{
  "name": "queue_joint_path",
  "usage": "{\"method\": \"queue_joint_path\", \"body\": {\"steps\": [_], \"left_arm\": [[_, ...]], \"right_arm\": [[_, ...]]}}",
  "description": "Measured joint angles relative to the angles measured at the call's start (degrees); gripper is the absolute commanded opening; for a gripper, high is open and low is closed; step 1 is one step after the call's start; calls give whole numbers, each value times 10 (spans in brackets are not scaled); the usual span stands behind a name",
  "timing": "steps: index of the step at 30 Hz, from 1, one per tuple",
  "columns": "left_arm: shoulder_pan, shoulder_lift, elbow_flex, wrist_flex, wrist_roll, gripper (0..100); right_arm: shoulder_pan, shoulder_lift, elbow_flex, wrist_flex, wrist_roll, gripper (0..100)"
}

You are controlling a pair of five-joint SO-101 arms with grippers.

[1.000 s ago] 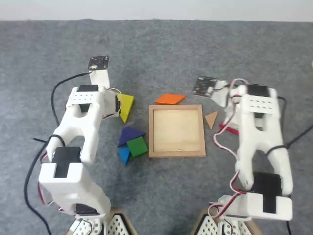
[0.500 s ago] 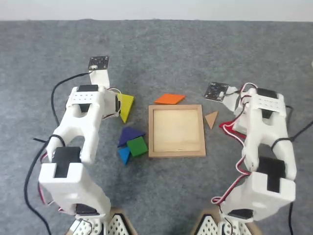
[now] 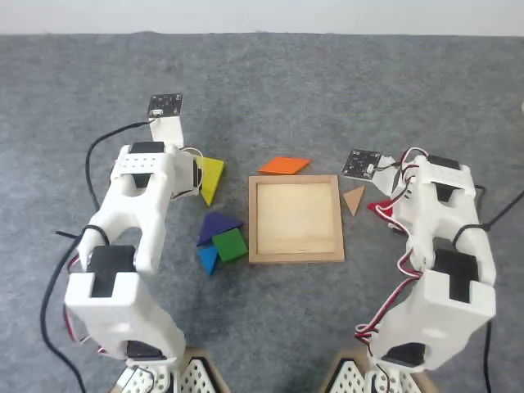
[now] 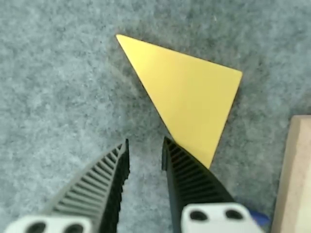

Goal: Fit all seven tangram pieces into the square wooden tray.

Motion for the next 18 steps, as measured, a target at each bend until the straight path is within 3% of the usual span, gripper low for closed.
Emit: {"method": "queue_joint_path", "body": {"steps": [4, 18], "left_arm": [[0, 0, 0, 0, 0, 111], [0, 0, 0, 0, 0, 111]], "right_arm": [[1, 0, -3, -4, 2, 150], [-23, -59, 0, 26, -52, 151]]}}
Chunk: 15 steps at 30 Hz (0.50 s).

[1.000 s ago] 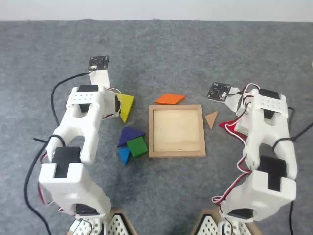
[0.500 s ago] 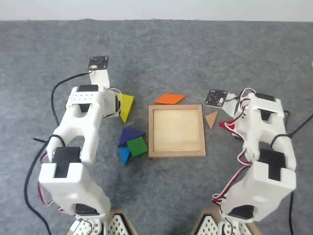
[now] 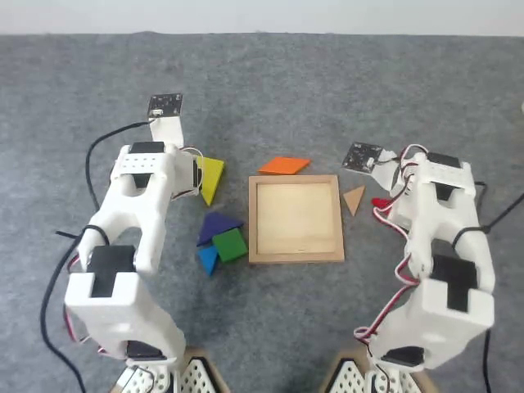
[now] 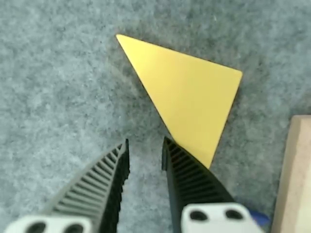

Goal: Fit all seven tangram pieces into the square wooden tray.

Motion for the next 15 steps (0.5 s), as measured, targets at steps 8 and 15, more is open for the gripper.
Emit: {"method": "queue_joint_path", "body": {"steps": [8, 15], "left_arm": [[0, 0, 0, 0, 0, 111], [0, 0, 0, 0, 0, 111]], "right_arm": [[-85, -127, 0, 65, -77, 171], [3, -145, 18, 62, -86, 307]]}}
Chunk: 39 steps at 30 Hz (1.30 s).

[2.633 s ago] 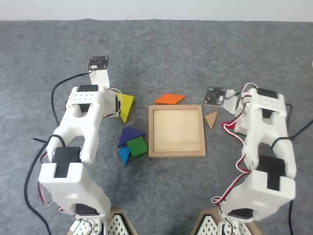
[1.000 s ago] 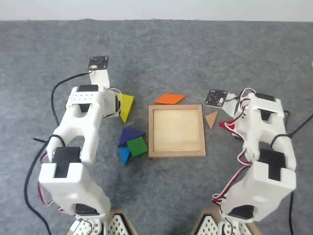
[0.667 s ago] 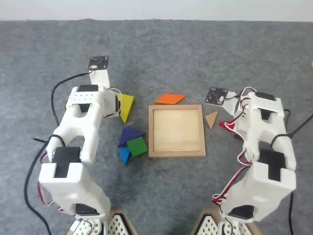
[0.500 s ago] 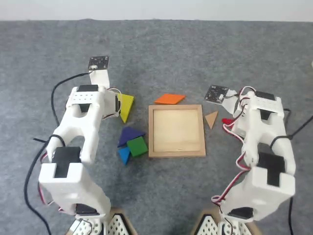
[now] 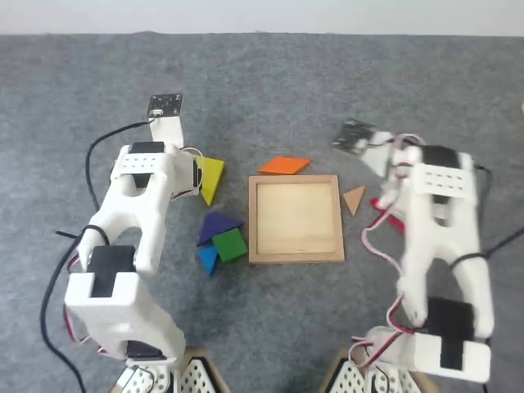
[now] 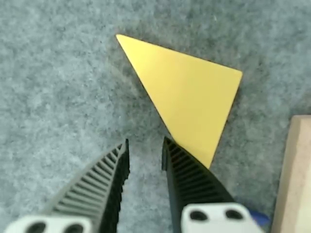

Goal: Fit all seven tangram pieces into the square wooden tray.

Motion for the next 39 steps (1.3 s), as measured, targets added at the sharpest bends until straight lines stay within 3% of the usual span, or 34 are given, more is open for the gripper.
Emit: {"method": "queue_joint_path", "body": {"steps": [4, 12, 20, 28, 33, 39], "left_arm": [[1, 0, 0, 0, 0, 111], [2, 0, 0, 0, 0, 111], [2, 0, 0, 0, 0, 111], [2, 0, 0, 0, 0, 111], [2, 0, 0, 0, 0, 111], [2, 0, 0, 0, 0, 111]], "right_arm": [[27, 0, 47, -8, -6, 308], [0, 0, 142, -108, -120, 307], [-2, 6, 149, -130, -122, 307], [-2, 102, 116, -153, -114, 306], [0, 117, 97, -156, -114, 241], [2, 118, 89, -163, -111, 335]]}}
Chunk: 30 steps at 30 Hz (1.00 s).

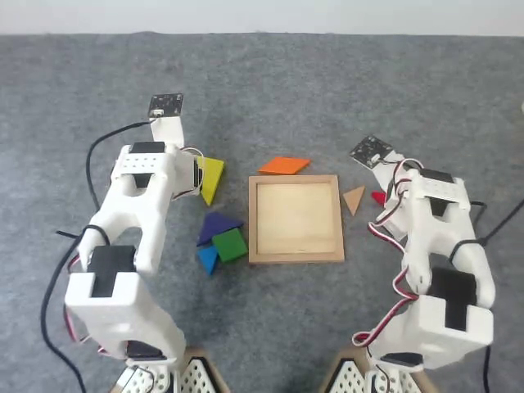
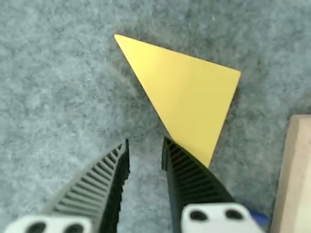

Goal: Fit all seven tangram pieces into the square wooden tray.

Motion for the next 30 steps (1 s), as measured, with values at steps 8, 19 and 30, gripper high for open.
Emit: {"method": "queue_joint_path", "body": {"steps": [8, 19, 30], "left_arm": [[0, 0, 0, 0, 0, 111], [0, 0, 0, 0, 0, 111], [0, 0, 0, 0, 0, 111]], "right_arm": [[2, -14, 1, 0, 1, 347], [2, 2, 2, -26, 55, 313], [4, 25, -25, -14, 66, 165]]}}
